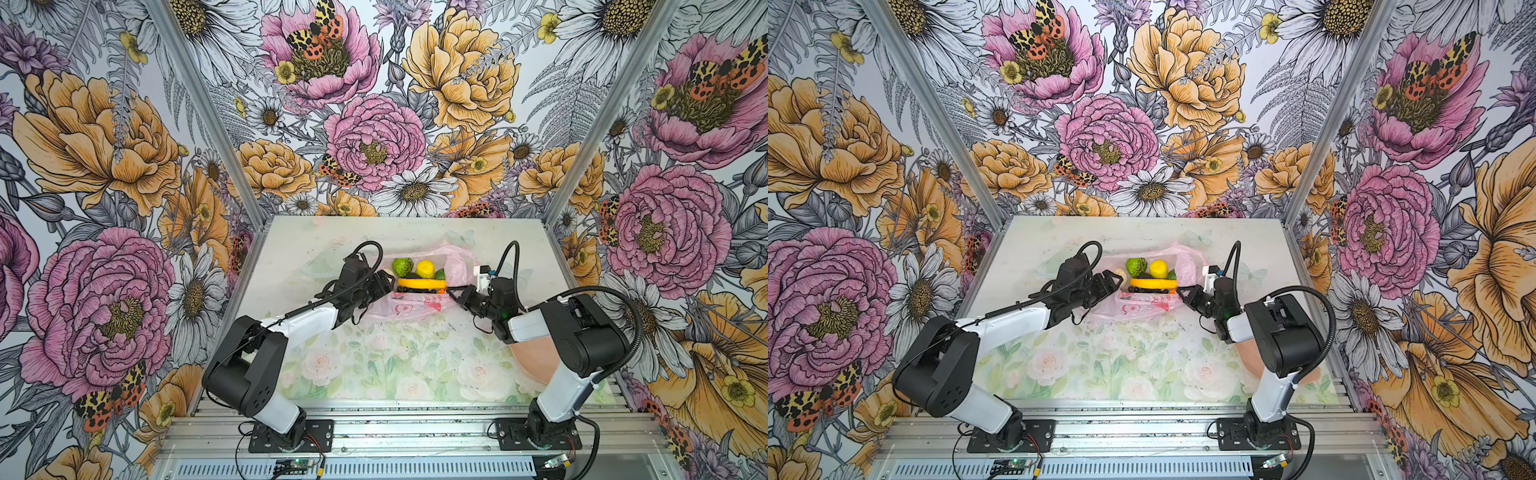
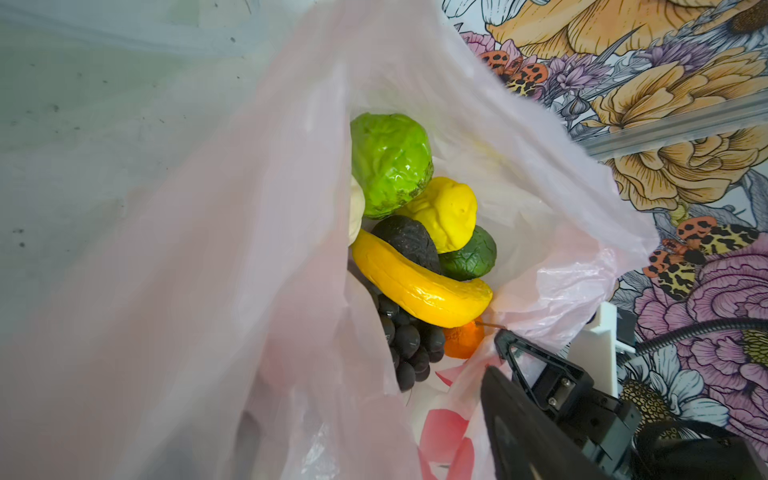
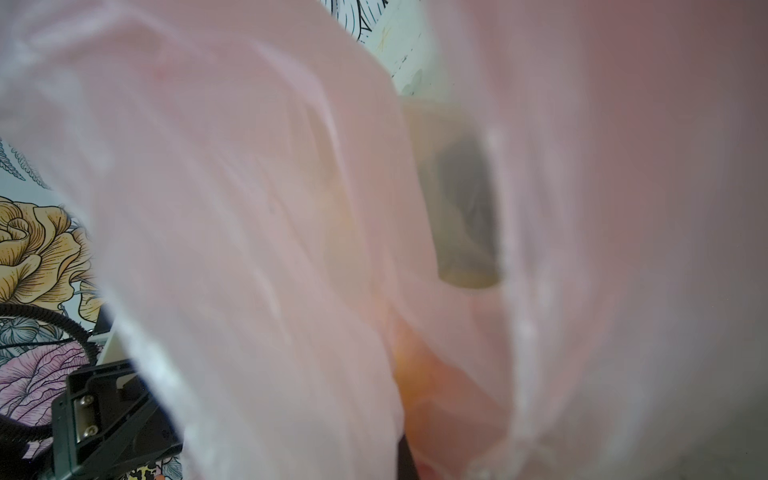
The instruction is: Take the fake fruits out of the plastic bag
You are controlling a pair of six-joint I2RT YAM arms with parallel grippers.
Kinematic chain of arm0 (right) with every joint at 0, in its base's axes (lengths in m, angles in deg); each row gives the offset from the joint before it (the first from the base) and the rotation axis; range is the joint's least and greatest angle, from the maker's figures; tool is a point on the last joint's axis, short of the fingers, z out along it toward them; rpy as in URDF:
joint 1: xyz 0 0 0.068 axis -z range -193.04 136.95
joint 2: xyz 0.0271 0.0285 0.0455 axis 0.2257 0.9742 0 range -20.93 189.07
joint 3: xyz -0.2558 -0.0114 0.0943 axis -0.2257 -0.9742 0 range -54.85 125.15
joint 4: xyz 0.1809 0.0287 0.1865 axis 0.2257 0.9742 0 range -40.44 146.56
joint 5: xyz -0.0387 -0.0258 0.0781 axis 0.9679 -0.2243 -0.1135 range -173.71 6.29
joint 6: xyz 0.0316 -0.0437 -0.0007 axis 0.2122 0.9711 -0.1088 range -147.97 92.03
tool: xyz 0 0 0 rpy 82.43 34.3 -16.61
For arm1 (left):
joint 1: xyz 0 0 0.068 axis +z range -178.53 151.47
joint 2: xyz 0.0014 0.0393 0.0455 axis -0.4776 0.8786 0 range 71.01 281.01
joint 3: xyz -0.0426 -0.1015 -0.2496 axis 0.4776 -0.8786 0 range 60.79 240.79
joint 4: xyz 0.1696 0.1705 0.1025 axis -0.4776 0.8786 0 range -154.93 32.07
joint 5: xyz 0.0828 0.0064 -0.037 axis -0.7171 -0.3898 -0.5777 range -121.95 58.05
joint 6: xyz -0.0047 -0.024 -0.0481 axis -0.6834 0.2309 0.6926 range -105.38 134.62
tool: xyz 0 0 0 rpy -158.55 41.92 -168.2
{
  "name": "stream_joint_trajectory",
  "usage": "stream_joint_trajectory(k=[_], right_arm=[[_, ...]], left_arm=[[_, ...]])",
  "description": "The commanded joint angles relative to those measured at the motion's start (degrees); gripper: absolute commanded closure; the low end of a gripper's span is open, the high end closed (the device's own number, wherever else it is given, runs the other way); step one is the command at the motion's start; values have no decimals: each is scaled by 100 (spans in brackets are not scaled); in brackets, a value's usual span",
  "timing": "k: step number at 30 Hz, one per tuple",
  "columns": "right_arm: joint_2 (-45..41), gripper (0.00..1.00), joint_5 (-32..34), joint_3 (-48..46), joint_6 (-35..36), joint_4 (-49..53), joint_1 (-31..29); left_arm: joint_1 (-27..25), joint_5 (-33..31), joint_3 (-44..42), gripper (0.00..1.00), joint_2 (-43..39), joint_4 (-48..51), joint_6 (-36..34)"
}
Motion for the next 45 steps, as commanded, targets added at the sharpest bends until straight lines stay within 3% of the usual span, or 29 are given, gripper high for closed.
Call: stream_joint_trajectory(k=[1, 6, 11, 16, 24, 34, 40, 42, 45], right_arm=[[-365, 100, 161, 37, 351, 167, -113], [-559, 100, 284, 59, 516, 484, -112], [-520, 100, 290, 92, 371, 429, 130], [-255, 100, 159, 268, 195, 126, 279], [626, 100, 98, 923, -117, -412, 397], [1298, 100, 28, 2687, 264, 777, 74], [631, 40, 649, 2222, 529, 1681, 100], [367, 31, 835, 2026, 585, 1997, 95], [55, 24, 1029, 1756, 559, 2303, 34]], left_arm=[[-68, -167, 204, 23, 216, 517, -83], [-79, -9, 260, 40, 389, 580, -225], [37, 54, -254, 76, 39, 268, -281], [182, 318, -1007, 97, -189, -678, -210], [359, 745, -1807, 100, 366, -2438, 202], [-6, 636, -1215, 100, 588, -2077, -152], [-354, 201, -932, 94, 586, -1596, -337], [-424, 13, -907, 89, 556, -1431, -357], [-474, -126, -885, 82, 531, -1296, -404]])
